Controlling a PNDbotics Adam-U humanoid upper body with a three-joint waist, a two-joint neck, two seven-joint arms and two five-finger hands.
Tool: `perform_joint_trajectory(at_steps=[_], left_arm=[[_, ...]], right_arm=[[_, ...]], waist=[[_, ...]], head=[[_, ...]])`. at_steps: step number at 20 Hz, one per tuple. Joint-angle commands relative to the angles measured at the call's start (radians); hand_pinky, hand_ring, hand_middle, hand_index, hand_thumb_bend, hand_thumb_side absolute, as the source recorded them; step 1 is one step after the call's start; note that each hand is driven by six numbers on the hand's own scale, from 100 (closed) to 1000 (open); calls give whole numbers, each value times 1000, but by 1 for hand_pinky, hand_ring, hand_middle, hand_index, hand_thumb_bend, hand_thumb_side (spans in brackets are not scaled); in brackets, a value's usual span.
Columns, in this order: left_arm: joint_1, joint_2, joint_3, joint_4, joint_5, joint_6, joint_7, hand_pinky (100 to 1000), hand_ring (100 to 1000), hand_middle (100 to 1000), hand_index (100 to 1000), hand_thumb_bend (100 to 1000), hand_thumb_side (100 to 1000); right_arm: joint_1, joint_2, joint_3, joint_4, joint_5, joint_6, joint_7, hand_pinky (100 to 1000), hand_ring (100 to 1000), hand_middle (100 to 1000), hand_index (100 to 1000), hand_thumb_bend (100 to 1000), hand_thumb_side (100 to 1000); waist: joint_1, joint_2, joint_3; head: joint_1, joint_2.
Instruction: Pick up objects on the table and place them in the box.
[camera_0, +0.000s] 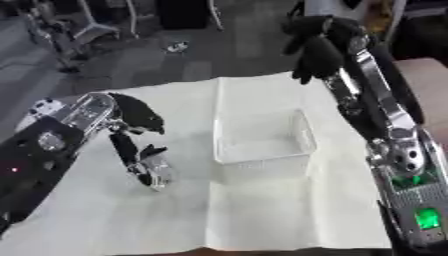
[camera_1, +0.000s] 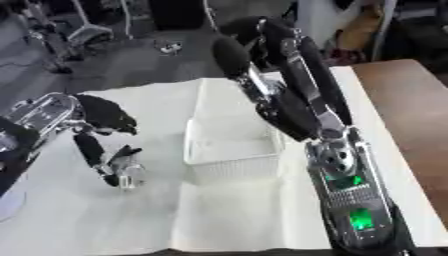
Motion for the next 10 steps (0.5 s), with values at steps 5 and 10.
perform_joint_trajectory(at_steps=[5, 10], left_arm=[[-6, 44, -29, -53, -49, -334, -289, 1000, 995, 1000, 1000, 986, 1000], [6, 62, -37, -64, -86, -334, -263, 1000, 995, 1000, 1000, 962, 1000]], right_arm=[[-22, 1, 2, -8, -2, -3, 3, 380, 429, 548, 753, 636, 1000], [-20, -2, 3, -8, -1, -2, 6, 379, 428, 548, 754, 639, 1000]], waist=[[-1, -14, -1], [0, -14, 0]], head=[[-5, -4], [-1, 3]])
